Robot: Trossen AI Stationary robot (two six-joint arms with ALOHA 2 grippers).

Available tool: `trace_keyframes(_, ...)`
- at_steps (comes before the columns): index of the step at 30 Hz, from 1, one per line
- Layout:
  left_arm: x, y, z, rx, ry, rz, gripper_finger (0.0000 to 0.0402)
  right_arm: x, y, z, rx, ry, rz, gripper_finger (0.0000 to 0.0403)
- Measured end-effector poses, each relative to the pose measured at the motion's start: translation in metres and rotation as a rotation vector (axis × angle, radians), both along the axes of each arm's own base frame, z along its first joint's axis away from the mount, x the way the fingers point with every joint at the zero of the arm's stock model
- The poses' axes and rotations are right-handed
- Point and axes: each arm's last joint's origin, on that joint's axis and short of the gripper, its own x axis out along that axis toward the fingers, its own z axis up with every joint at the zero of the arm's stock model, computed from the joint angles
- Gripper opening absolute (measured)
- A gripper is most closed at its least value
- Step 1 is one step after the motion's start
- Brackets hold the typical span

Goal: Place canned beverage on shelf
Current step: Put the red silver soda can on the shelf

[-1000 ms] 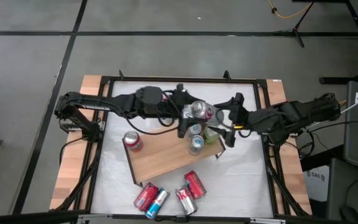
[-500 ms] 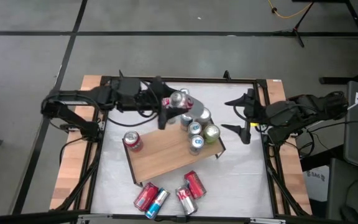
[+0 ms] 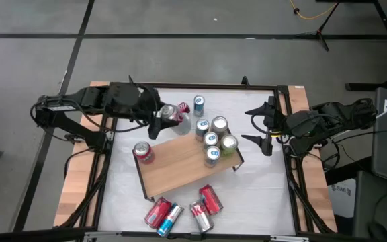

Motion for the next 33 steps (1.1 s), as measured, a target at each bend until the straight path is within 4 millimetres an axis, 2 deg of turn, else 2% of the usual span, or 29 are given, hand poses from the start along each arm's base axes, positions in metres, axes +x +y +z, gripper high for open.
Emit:
trace_keyframes(5,0.009,-0.008,-0.013,0.007,0.093,-0.027,0.0283,0.000,0.000,0.000,0.000,0.000,0.000,0.0379)
trace_keyframes(14,0.039,-0.022,-0.040,0.028,0.216,-0.061,0.0284,0.000,0.000,0.000,0.000,0.000,0.000,0.0379)
trace_keyframes(23,0.064,-0.025,-0.064,0.070,0.305,-0.034,0.0285,0.000,0.000,0.000,0.000,0.000,0.000,0.0379)
trace_keyframes(33,0.074,-0.024,-0.076,0.115,0.360,0.015,0.0285,0.000,0.000,0.000,0.000,0.001,0.000,0.0379)
